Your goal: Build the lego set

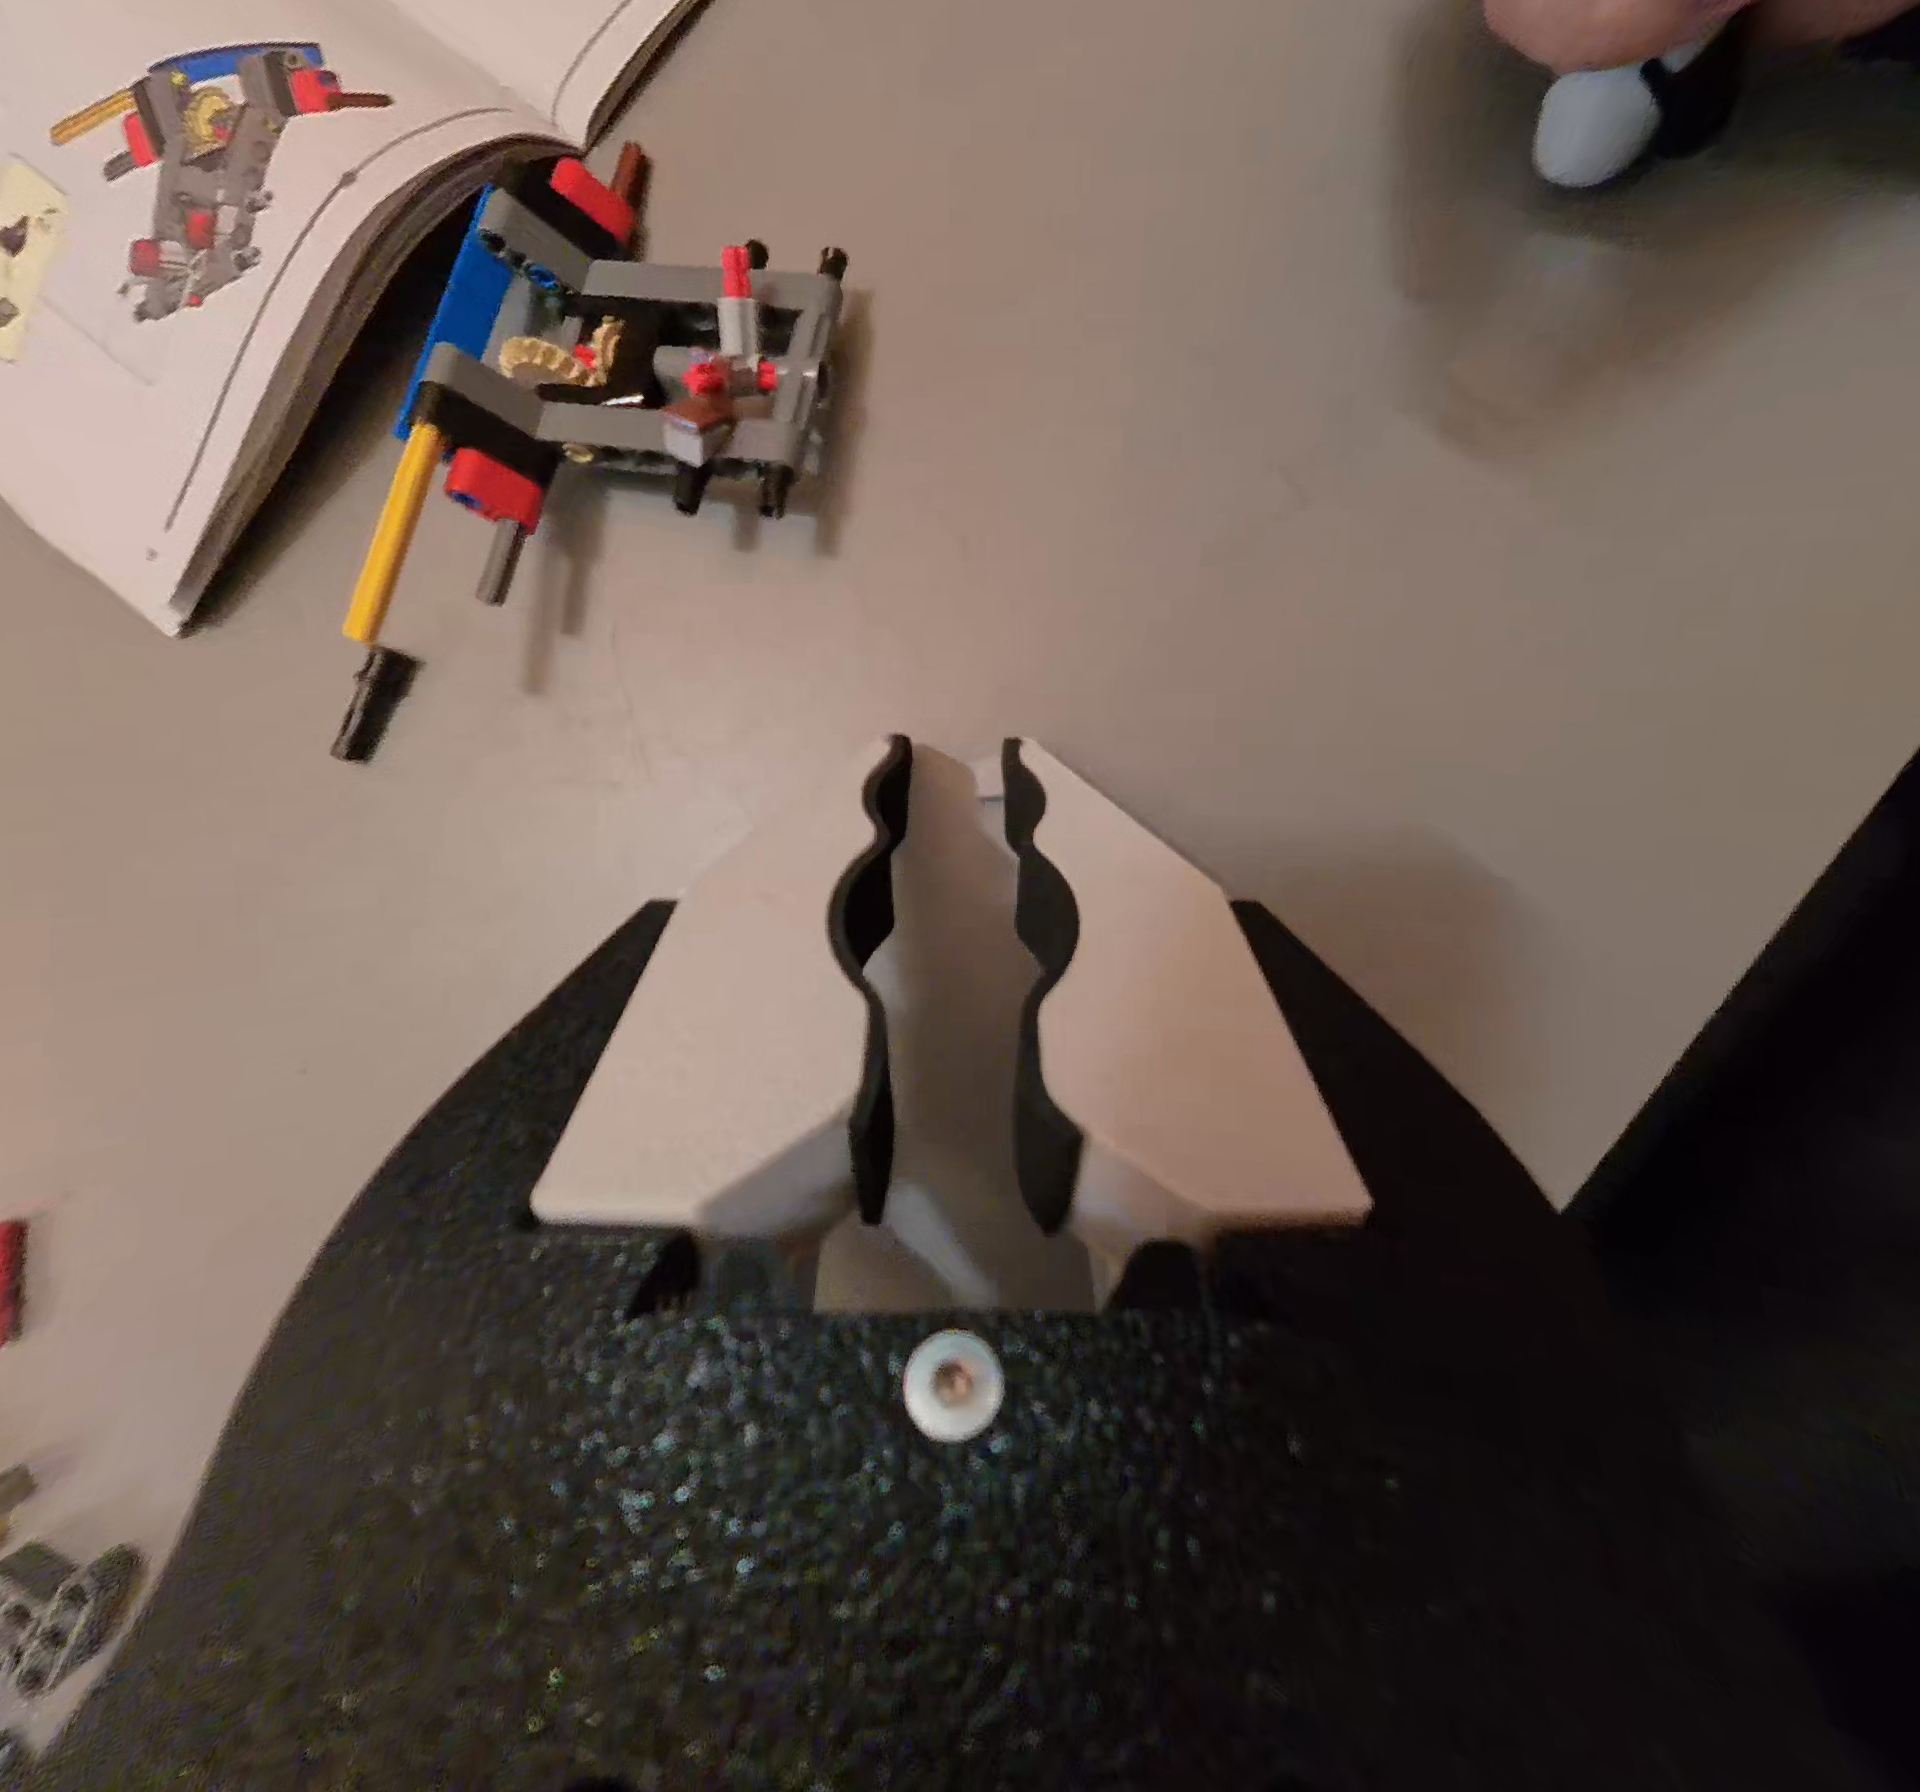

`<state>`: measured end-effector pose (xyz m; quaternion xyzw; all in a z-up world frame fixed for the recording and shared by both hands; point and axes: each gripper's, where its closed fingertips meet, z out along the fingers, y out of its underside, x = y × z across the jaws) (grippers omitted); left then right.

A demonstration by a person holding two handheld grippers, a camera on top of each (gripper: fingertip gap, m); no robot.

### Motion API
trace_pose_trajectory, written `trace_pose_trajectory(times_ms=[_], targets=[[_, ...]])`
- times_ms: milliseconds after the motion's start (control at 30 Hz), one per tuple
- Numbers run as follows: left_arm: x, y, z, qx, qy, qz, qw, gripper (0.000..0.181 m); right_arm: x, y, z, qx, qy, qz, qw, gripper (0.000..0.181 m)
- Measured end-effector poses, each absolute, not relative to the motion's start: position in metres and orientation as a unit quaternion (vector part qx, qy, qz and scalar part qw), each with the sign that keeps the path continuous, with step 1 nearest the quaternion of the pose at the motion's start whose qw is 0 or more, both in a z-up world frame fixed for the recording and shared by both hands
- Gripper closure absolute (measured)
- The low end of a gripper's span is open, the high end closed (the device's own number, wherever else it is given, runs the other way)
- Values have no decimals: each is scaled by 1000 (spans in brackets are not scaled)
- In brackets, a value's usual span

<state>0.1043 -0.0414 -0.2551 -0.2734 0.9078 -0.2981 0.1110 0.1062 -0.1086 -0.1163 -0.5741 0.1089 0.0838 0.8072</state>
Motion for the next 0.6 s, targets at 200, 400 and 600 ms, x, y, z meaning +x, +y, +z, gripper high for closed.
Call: trace_pose_trajectory(times_ms=[200,400,600], targets=[[98,-33,-255,-274,901,-312,124,170,106,-109,-116,-573,108,86,808,175],[93,-24,-249,-279,897,-317,128,169,106,-109,-116,-573,109,86,808,175],[103,-19,-239,-280,887,-342,131,177,105,-109,-116,-574,107,86,808,175]])
